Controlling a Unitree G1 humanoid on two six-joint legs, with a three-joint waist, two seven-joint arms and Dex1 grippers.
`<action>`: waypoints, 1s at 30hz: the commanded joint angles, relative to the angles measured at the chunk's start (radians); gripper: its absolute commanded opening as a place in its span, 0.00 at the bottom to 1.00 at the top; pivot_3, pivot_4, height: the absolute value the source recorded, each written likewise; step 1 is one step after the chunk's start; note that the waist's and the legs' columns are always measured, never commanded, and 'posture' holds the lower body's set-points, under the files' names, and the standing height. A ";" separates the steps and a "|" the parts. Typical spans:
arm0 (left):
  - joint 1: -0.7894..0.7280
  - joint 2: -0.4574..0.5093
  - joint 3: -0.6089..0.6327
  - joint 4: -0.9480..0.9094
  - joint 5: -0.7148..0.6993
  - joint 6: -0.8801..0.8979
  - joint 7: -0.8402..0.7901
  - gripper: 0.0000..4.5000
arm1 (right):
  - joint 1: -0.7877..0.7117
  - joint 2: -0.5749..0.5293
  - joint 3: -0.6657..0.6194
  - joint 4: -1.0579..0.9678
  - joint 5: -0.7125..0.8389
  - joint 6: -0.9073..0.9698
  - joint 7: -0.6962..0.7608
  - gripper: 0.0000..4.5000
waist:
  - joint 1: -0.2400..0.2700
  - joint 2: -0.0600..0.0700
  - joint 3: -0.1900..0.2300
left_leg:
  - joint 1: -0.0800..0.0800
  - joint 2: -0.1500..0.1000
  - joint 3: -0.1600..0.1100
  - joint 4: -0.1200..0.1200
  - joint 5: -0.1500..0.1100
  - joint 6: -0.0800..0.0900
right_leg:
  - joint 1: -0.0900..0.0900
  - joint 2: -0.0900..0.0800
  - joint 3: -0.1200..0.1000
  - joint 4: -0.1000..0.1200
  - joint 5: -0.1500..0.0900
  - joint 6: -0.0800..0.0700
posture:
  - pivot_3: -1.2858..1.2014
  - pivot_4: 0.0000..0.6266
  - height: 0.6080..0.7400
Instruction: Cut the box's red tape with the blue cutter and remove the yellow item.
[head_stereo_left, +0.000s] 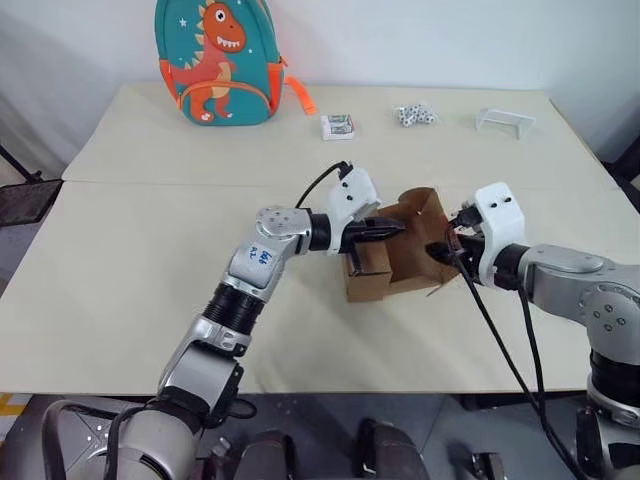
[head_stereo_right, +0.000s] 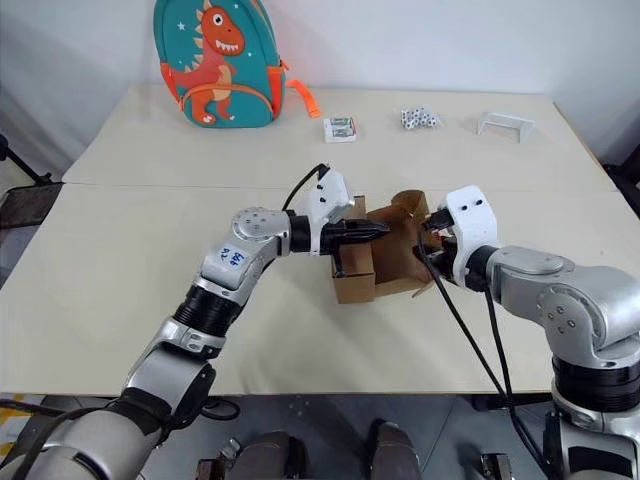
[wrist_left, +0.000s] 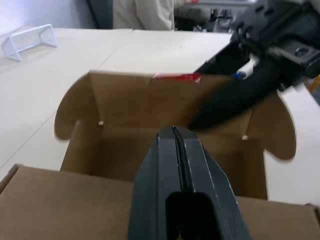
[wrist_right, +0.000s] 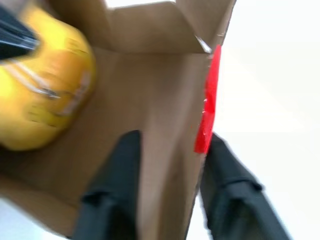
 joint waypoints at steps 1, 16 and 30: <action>0.016 0.004 -0.018 -0.010 0.020 0.002 0.006 0.00 | -0.017 -0.001 -0.004 -0.038 -0.024 0.007 0.014 0.03 | 0.003 0.000 0.000 | 0.000 0.000 0.000 0.000 0.000 0.000 | 0.000 0.000 0.000 0.000 0.000 0.000 | 0.52 0.24 1.00; 0.066 0.088 0.004 -0.078 0.015 0.058 -0.005 0.00 | -0.112 -0.015 0.033 -0.054 -0.092 0.033 0.075 0.01 | -0.002 0.000 0.000 | 0.000 0.000 0.000 0.001 0.000 0.000 | 0.000 0.000 0.000 0.001 0.000 0.000 | 0.52 0.24 1.00; 0.168 0.190 0.033 -0.185 -0.008 0.135 -0.022 0.00 | -0.188 -0.018 -0.005 -0.114 -0.079 0.127 0.131 0.01 | 0.000 0.001 0.000 | 0.001 0.000 0.000 0.001 0.000 0.000 | 0.000 0.000 0.000 0.002 0.000 0.000 | 0.52 0.24 1.00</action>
